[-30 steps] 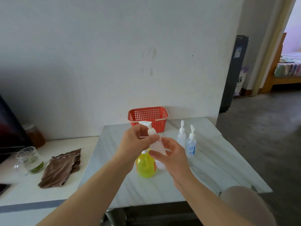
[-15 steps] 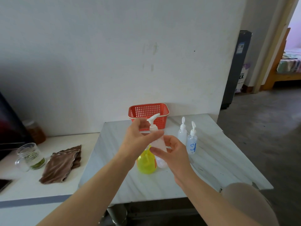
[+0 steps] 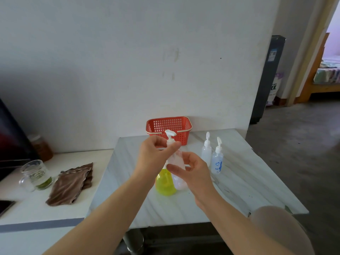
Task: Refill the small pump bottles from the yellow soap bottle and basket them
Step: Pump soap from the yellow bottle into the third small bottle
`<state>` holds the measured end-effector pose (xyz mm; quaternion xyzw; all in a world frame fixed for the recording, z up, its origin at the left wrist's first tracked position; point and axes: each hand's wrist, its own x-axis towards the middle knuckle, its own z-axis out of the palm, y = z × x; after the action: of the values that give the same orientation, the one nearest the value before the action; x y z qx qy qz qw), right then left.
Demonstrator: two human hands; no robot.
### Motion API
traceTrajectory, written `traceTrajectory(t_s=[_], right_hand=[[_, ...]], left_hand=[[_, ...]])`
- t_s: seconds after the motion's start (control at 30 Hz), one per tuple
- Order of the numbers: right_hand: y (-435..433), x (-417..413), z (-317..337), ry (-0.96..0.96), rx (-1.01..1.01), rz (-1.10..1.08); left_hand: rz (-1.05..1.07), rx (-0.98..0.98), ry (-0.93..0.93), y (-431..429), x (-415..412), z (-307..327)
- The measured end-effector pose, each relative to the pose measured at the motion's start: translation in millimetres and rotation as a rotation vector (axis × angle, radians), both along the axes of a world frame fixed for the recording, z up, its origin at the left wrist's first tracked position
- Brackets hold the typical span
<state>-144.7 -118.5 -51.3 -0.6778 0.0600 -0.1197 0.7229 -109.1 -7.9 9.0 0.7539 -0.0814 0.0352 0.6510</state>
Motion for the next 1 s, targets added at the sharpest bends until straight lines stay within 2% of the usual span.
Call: traceTrajectory(t_s=[0.23,0.43,0.53,0.8,0.9,1.0], right_hand=[[-5.2,2.9,3.8,-0.023,0.014,-0.016],[-1.5,1.1,2.7,-0.027,-0.022,-0.021],[-4.3,1.4,1.2,-0.037,-0.062,-0.022],[-12.8,-1.8,-4.2,-0.008,-0.032,0.214],[-8.2,0.8,-2.9,-0.041,-0.074,0.155],[-0.7,2.1,2.7,-0.139,-0.225,0.014]], left_hand=[[-0.132,-0.077,0.056,-0.5,-5.1,6.6],[0.024,-0.017,0.008,-1.7,-2.3,1.3],[-0.019,0.025,-0.014,0.9,-2.8,1.5],[-0.064,-0.013,-0.027,8.2,-0.3,2.3],[-0.031,-0.025,-0.028,7.9,-0.2,-2.8],[0.032,-0.006,-0.077,2.8,-1.4,-5.8]])
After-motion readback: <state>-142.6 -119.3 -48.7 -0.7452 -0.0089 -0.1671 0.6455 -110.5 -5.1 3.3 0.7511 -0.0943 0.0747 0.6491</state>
